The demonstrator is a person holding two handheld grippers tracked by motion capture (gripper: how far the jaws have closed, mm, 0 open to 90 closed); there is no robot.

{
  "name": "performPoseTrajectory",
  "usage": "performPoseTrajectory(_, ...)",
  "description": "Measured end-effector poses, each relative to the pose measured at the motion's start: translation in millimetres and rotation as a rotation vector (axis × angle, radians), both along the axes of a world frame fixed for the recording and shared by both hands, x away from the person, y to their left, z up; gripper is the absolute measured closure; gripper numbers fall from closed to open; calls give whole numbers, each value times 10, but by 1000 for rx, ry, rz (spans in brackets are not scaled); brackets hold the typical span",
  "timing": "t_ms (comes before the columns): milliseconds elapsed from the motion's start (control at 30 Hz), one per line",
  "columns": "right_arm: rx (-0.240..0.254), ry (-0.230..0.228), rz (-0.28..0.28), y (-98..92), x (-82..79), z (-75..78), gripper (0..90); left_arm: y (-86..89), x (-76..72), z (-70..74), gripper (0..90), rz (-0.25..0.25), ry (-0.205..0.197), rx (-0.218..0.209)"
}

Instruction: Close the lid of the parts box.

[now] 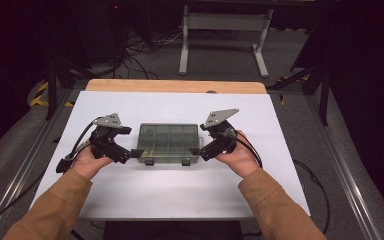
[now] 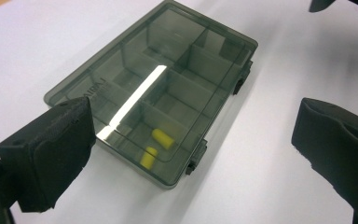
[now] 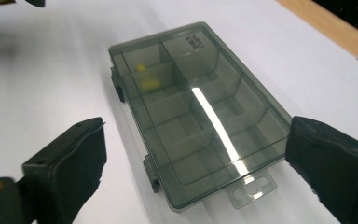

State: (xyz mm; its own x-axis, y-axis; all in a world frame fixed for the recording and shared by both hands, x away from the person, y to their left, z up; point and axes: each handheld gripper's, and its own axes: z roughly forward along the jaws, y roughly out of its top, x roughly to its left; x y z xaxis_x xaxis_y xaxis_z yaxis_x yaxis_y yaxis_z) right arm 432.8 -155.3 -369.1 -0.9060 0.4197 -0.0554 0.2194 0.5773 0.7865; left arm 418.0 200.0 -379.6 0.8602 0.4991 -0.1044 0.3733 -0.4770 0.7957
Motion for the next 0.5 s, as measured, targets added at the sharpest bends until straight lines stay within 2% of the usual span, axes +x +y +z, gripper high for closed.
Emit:
performPoseTrajectory(167,40,-51,4,-111,-92,17,17,111,-92,19,3,15,-50,-59)
performPoseTrajectory(267,61,-66,-6,-201,-136,15,15,180,-143,22,3,27,-84,-98)
performPoseTrajectory(333,66,-80,-13,-262,-171,5,15,230,-187,6,3,32,-120,-135)
performPoseTrajectory(500,130,-129,-31,-423,-259,-39,12,308,-297,-38,3,42,-180,-188)
